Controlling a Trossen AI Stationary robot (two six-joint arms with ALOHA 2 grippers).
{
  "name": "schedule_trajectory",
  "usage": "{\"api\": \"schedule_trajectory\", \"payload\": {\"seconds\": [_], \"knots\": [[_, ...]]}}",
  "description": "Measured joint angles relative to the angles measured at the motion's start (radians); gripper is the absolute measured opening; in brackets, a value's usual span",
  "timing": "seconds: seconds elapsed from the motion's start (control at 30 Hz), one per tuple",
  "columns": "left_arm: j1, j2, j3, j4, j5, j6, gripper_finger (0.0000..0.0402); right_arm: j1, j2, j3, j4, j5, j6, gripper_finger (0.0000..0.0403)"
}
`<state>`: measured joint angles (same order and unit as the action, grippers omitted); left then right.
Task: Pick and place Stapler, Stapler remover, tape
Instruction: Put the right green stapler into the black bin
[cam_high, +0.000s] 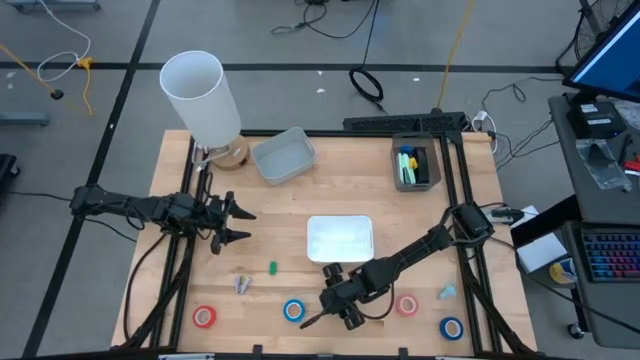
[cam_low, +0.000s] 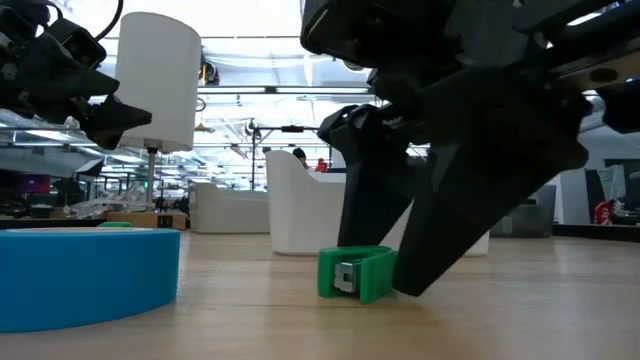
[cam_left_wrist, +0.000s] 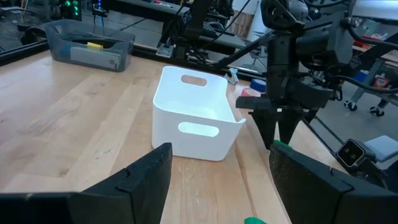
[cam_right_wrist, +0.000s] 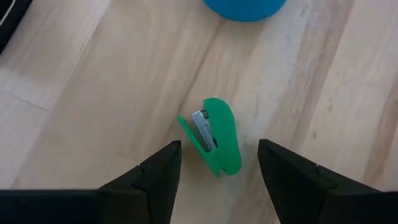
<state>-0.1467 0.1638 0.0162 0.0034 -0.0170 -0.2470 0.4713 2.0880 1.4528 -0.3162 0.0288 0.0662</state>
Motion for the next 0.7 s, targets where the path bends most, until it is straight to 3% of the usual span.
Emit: {"api": "schedule_trajectory", "payload": {"seconds": [0.37, 0.7], "knots": [[0.000, 0.000, 0.000, 0.000, 0.000, -0.002, 0.0269, -0.001, 0.024, 0.001, 0.028, -0.003, -0.005, 0.0176], [0.000, 0.000, 0.000, 0.000, 0.000, -0.003, 0.0269, -0.005, 0.034, 0.002, 0.064, -0.008, -0.003, 0.0096]]}}
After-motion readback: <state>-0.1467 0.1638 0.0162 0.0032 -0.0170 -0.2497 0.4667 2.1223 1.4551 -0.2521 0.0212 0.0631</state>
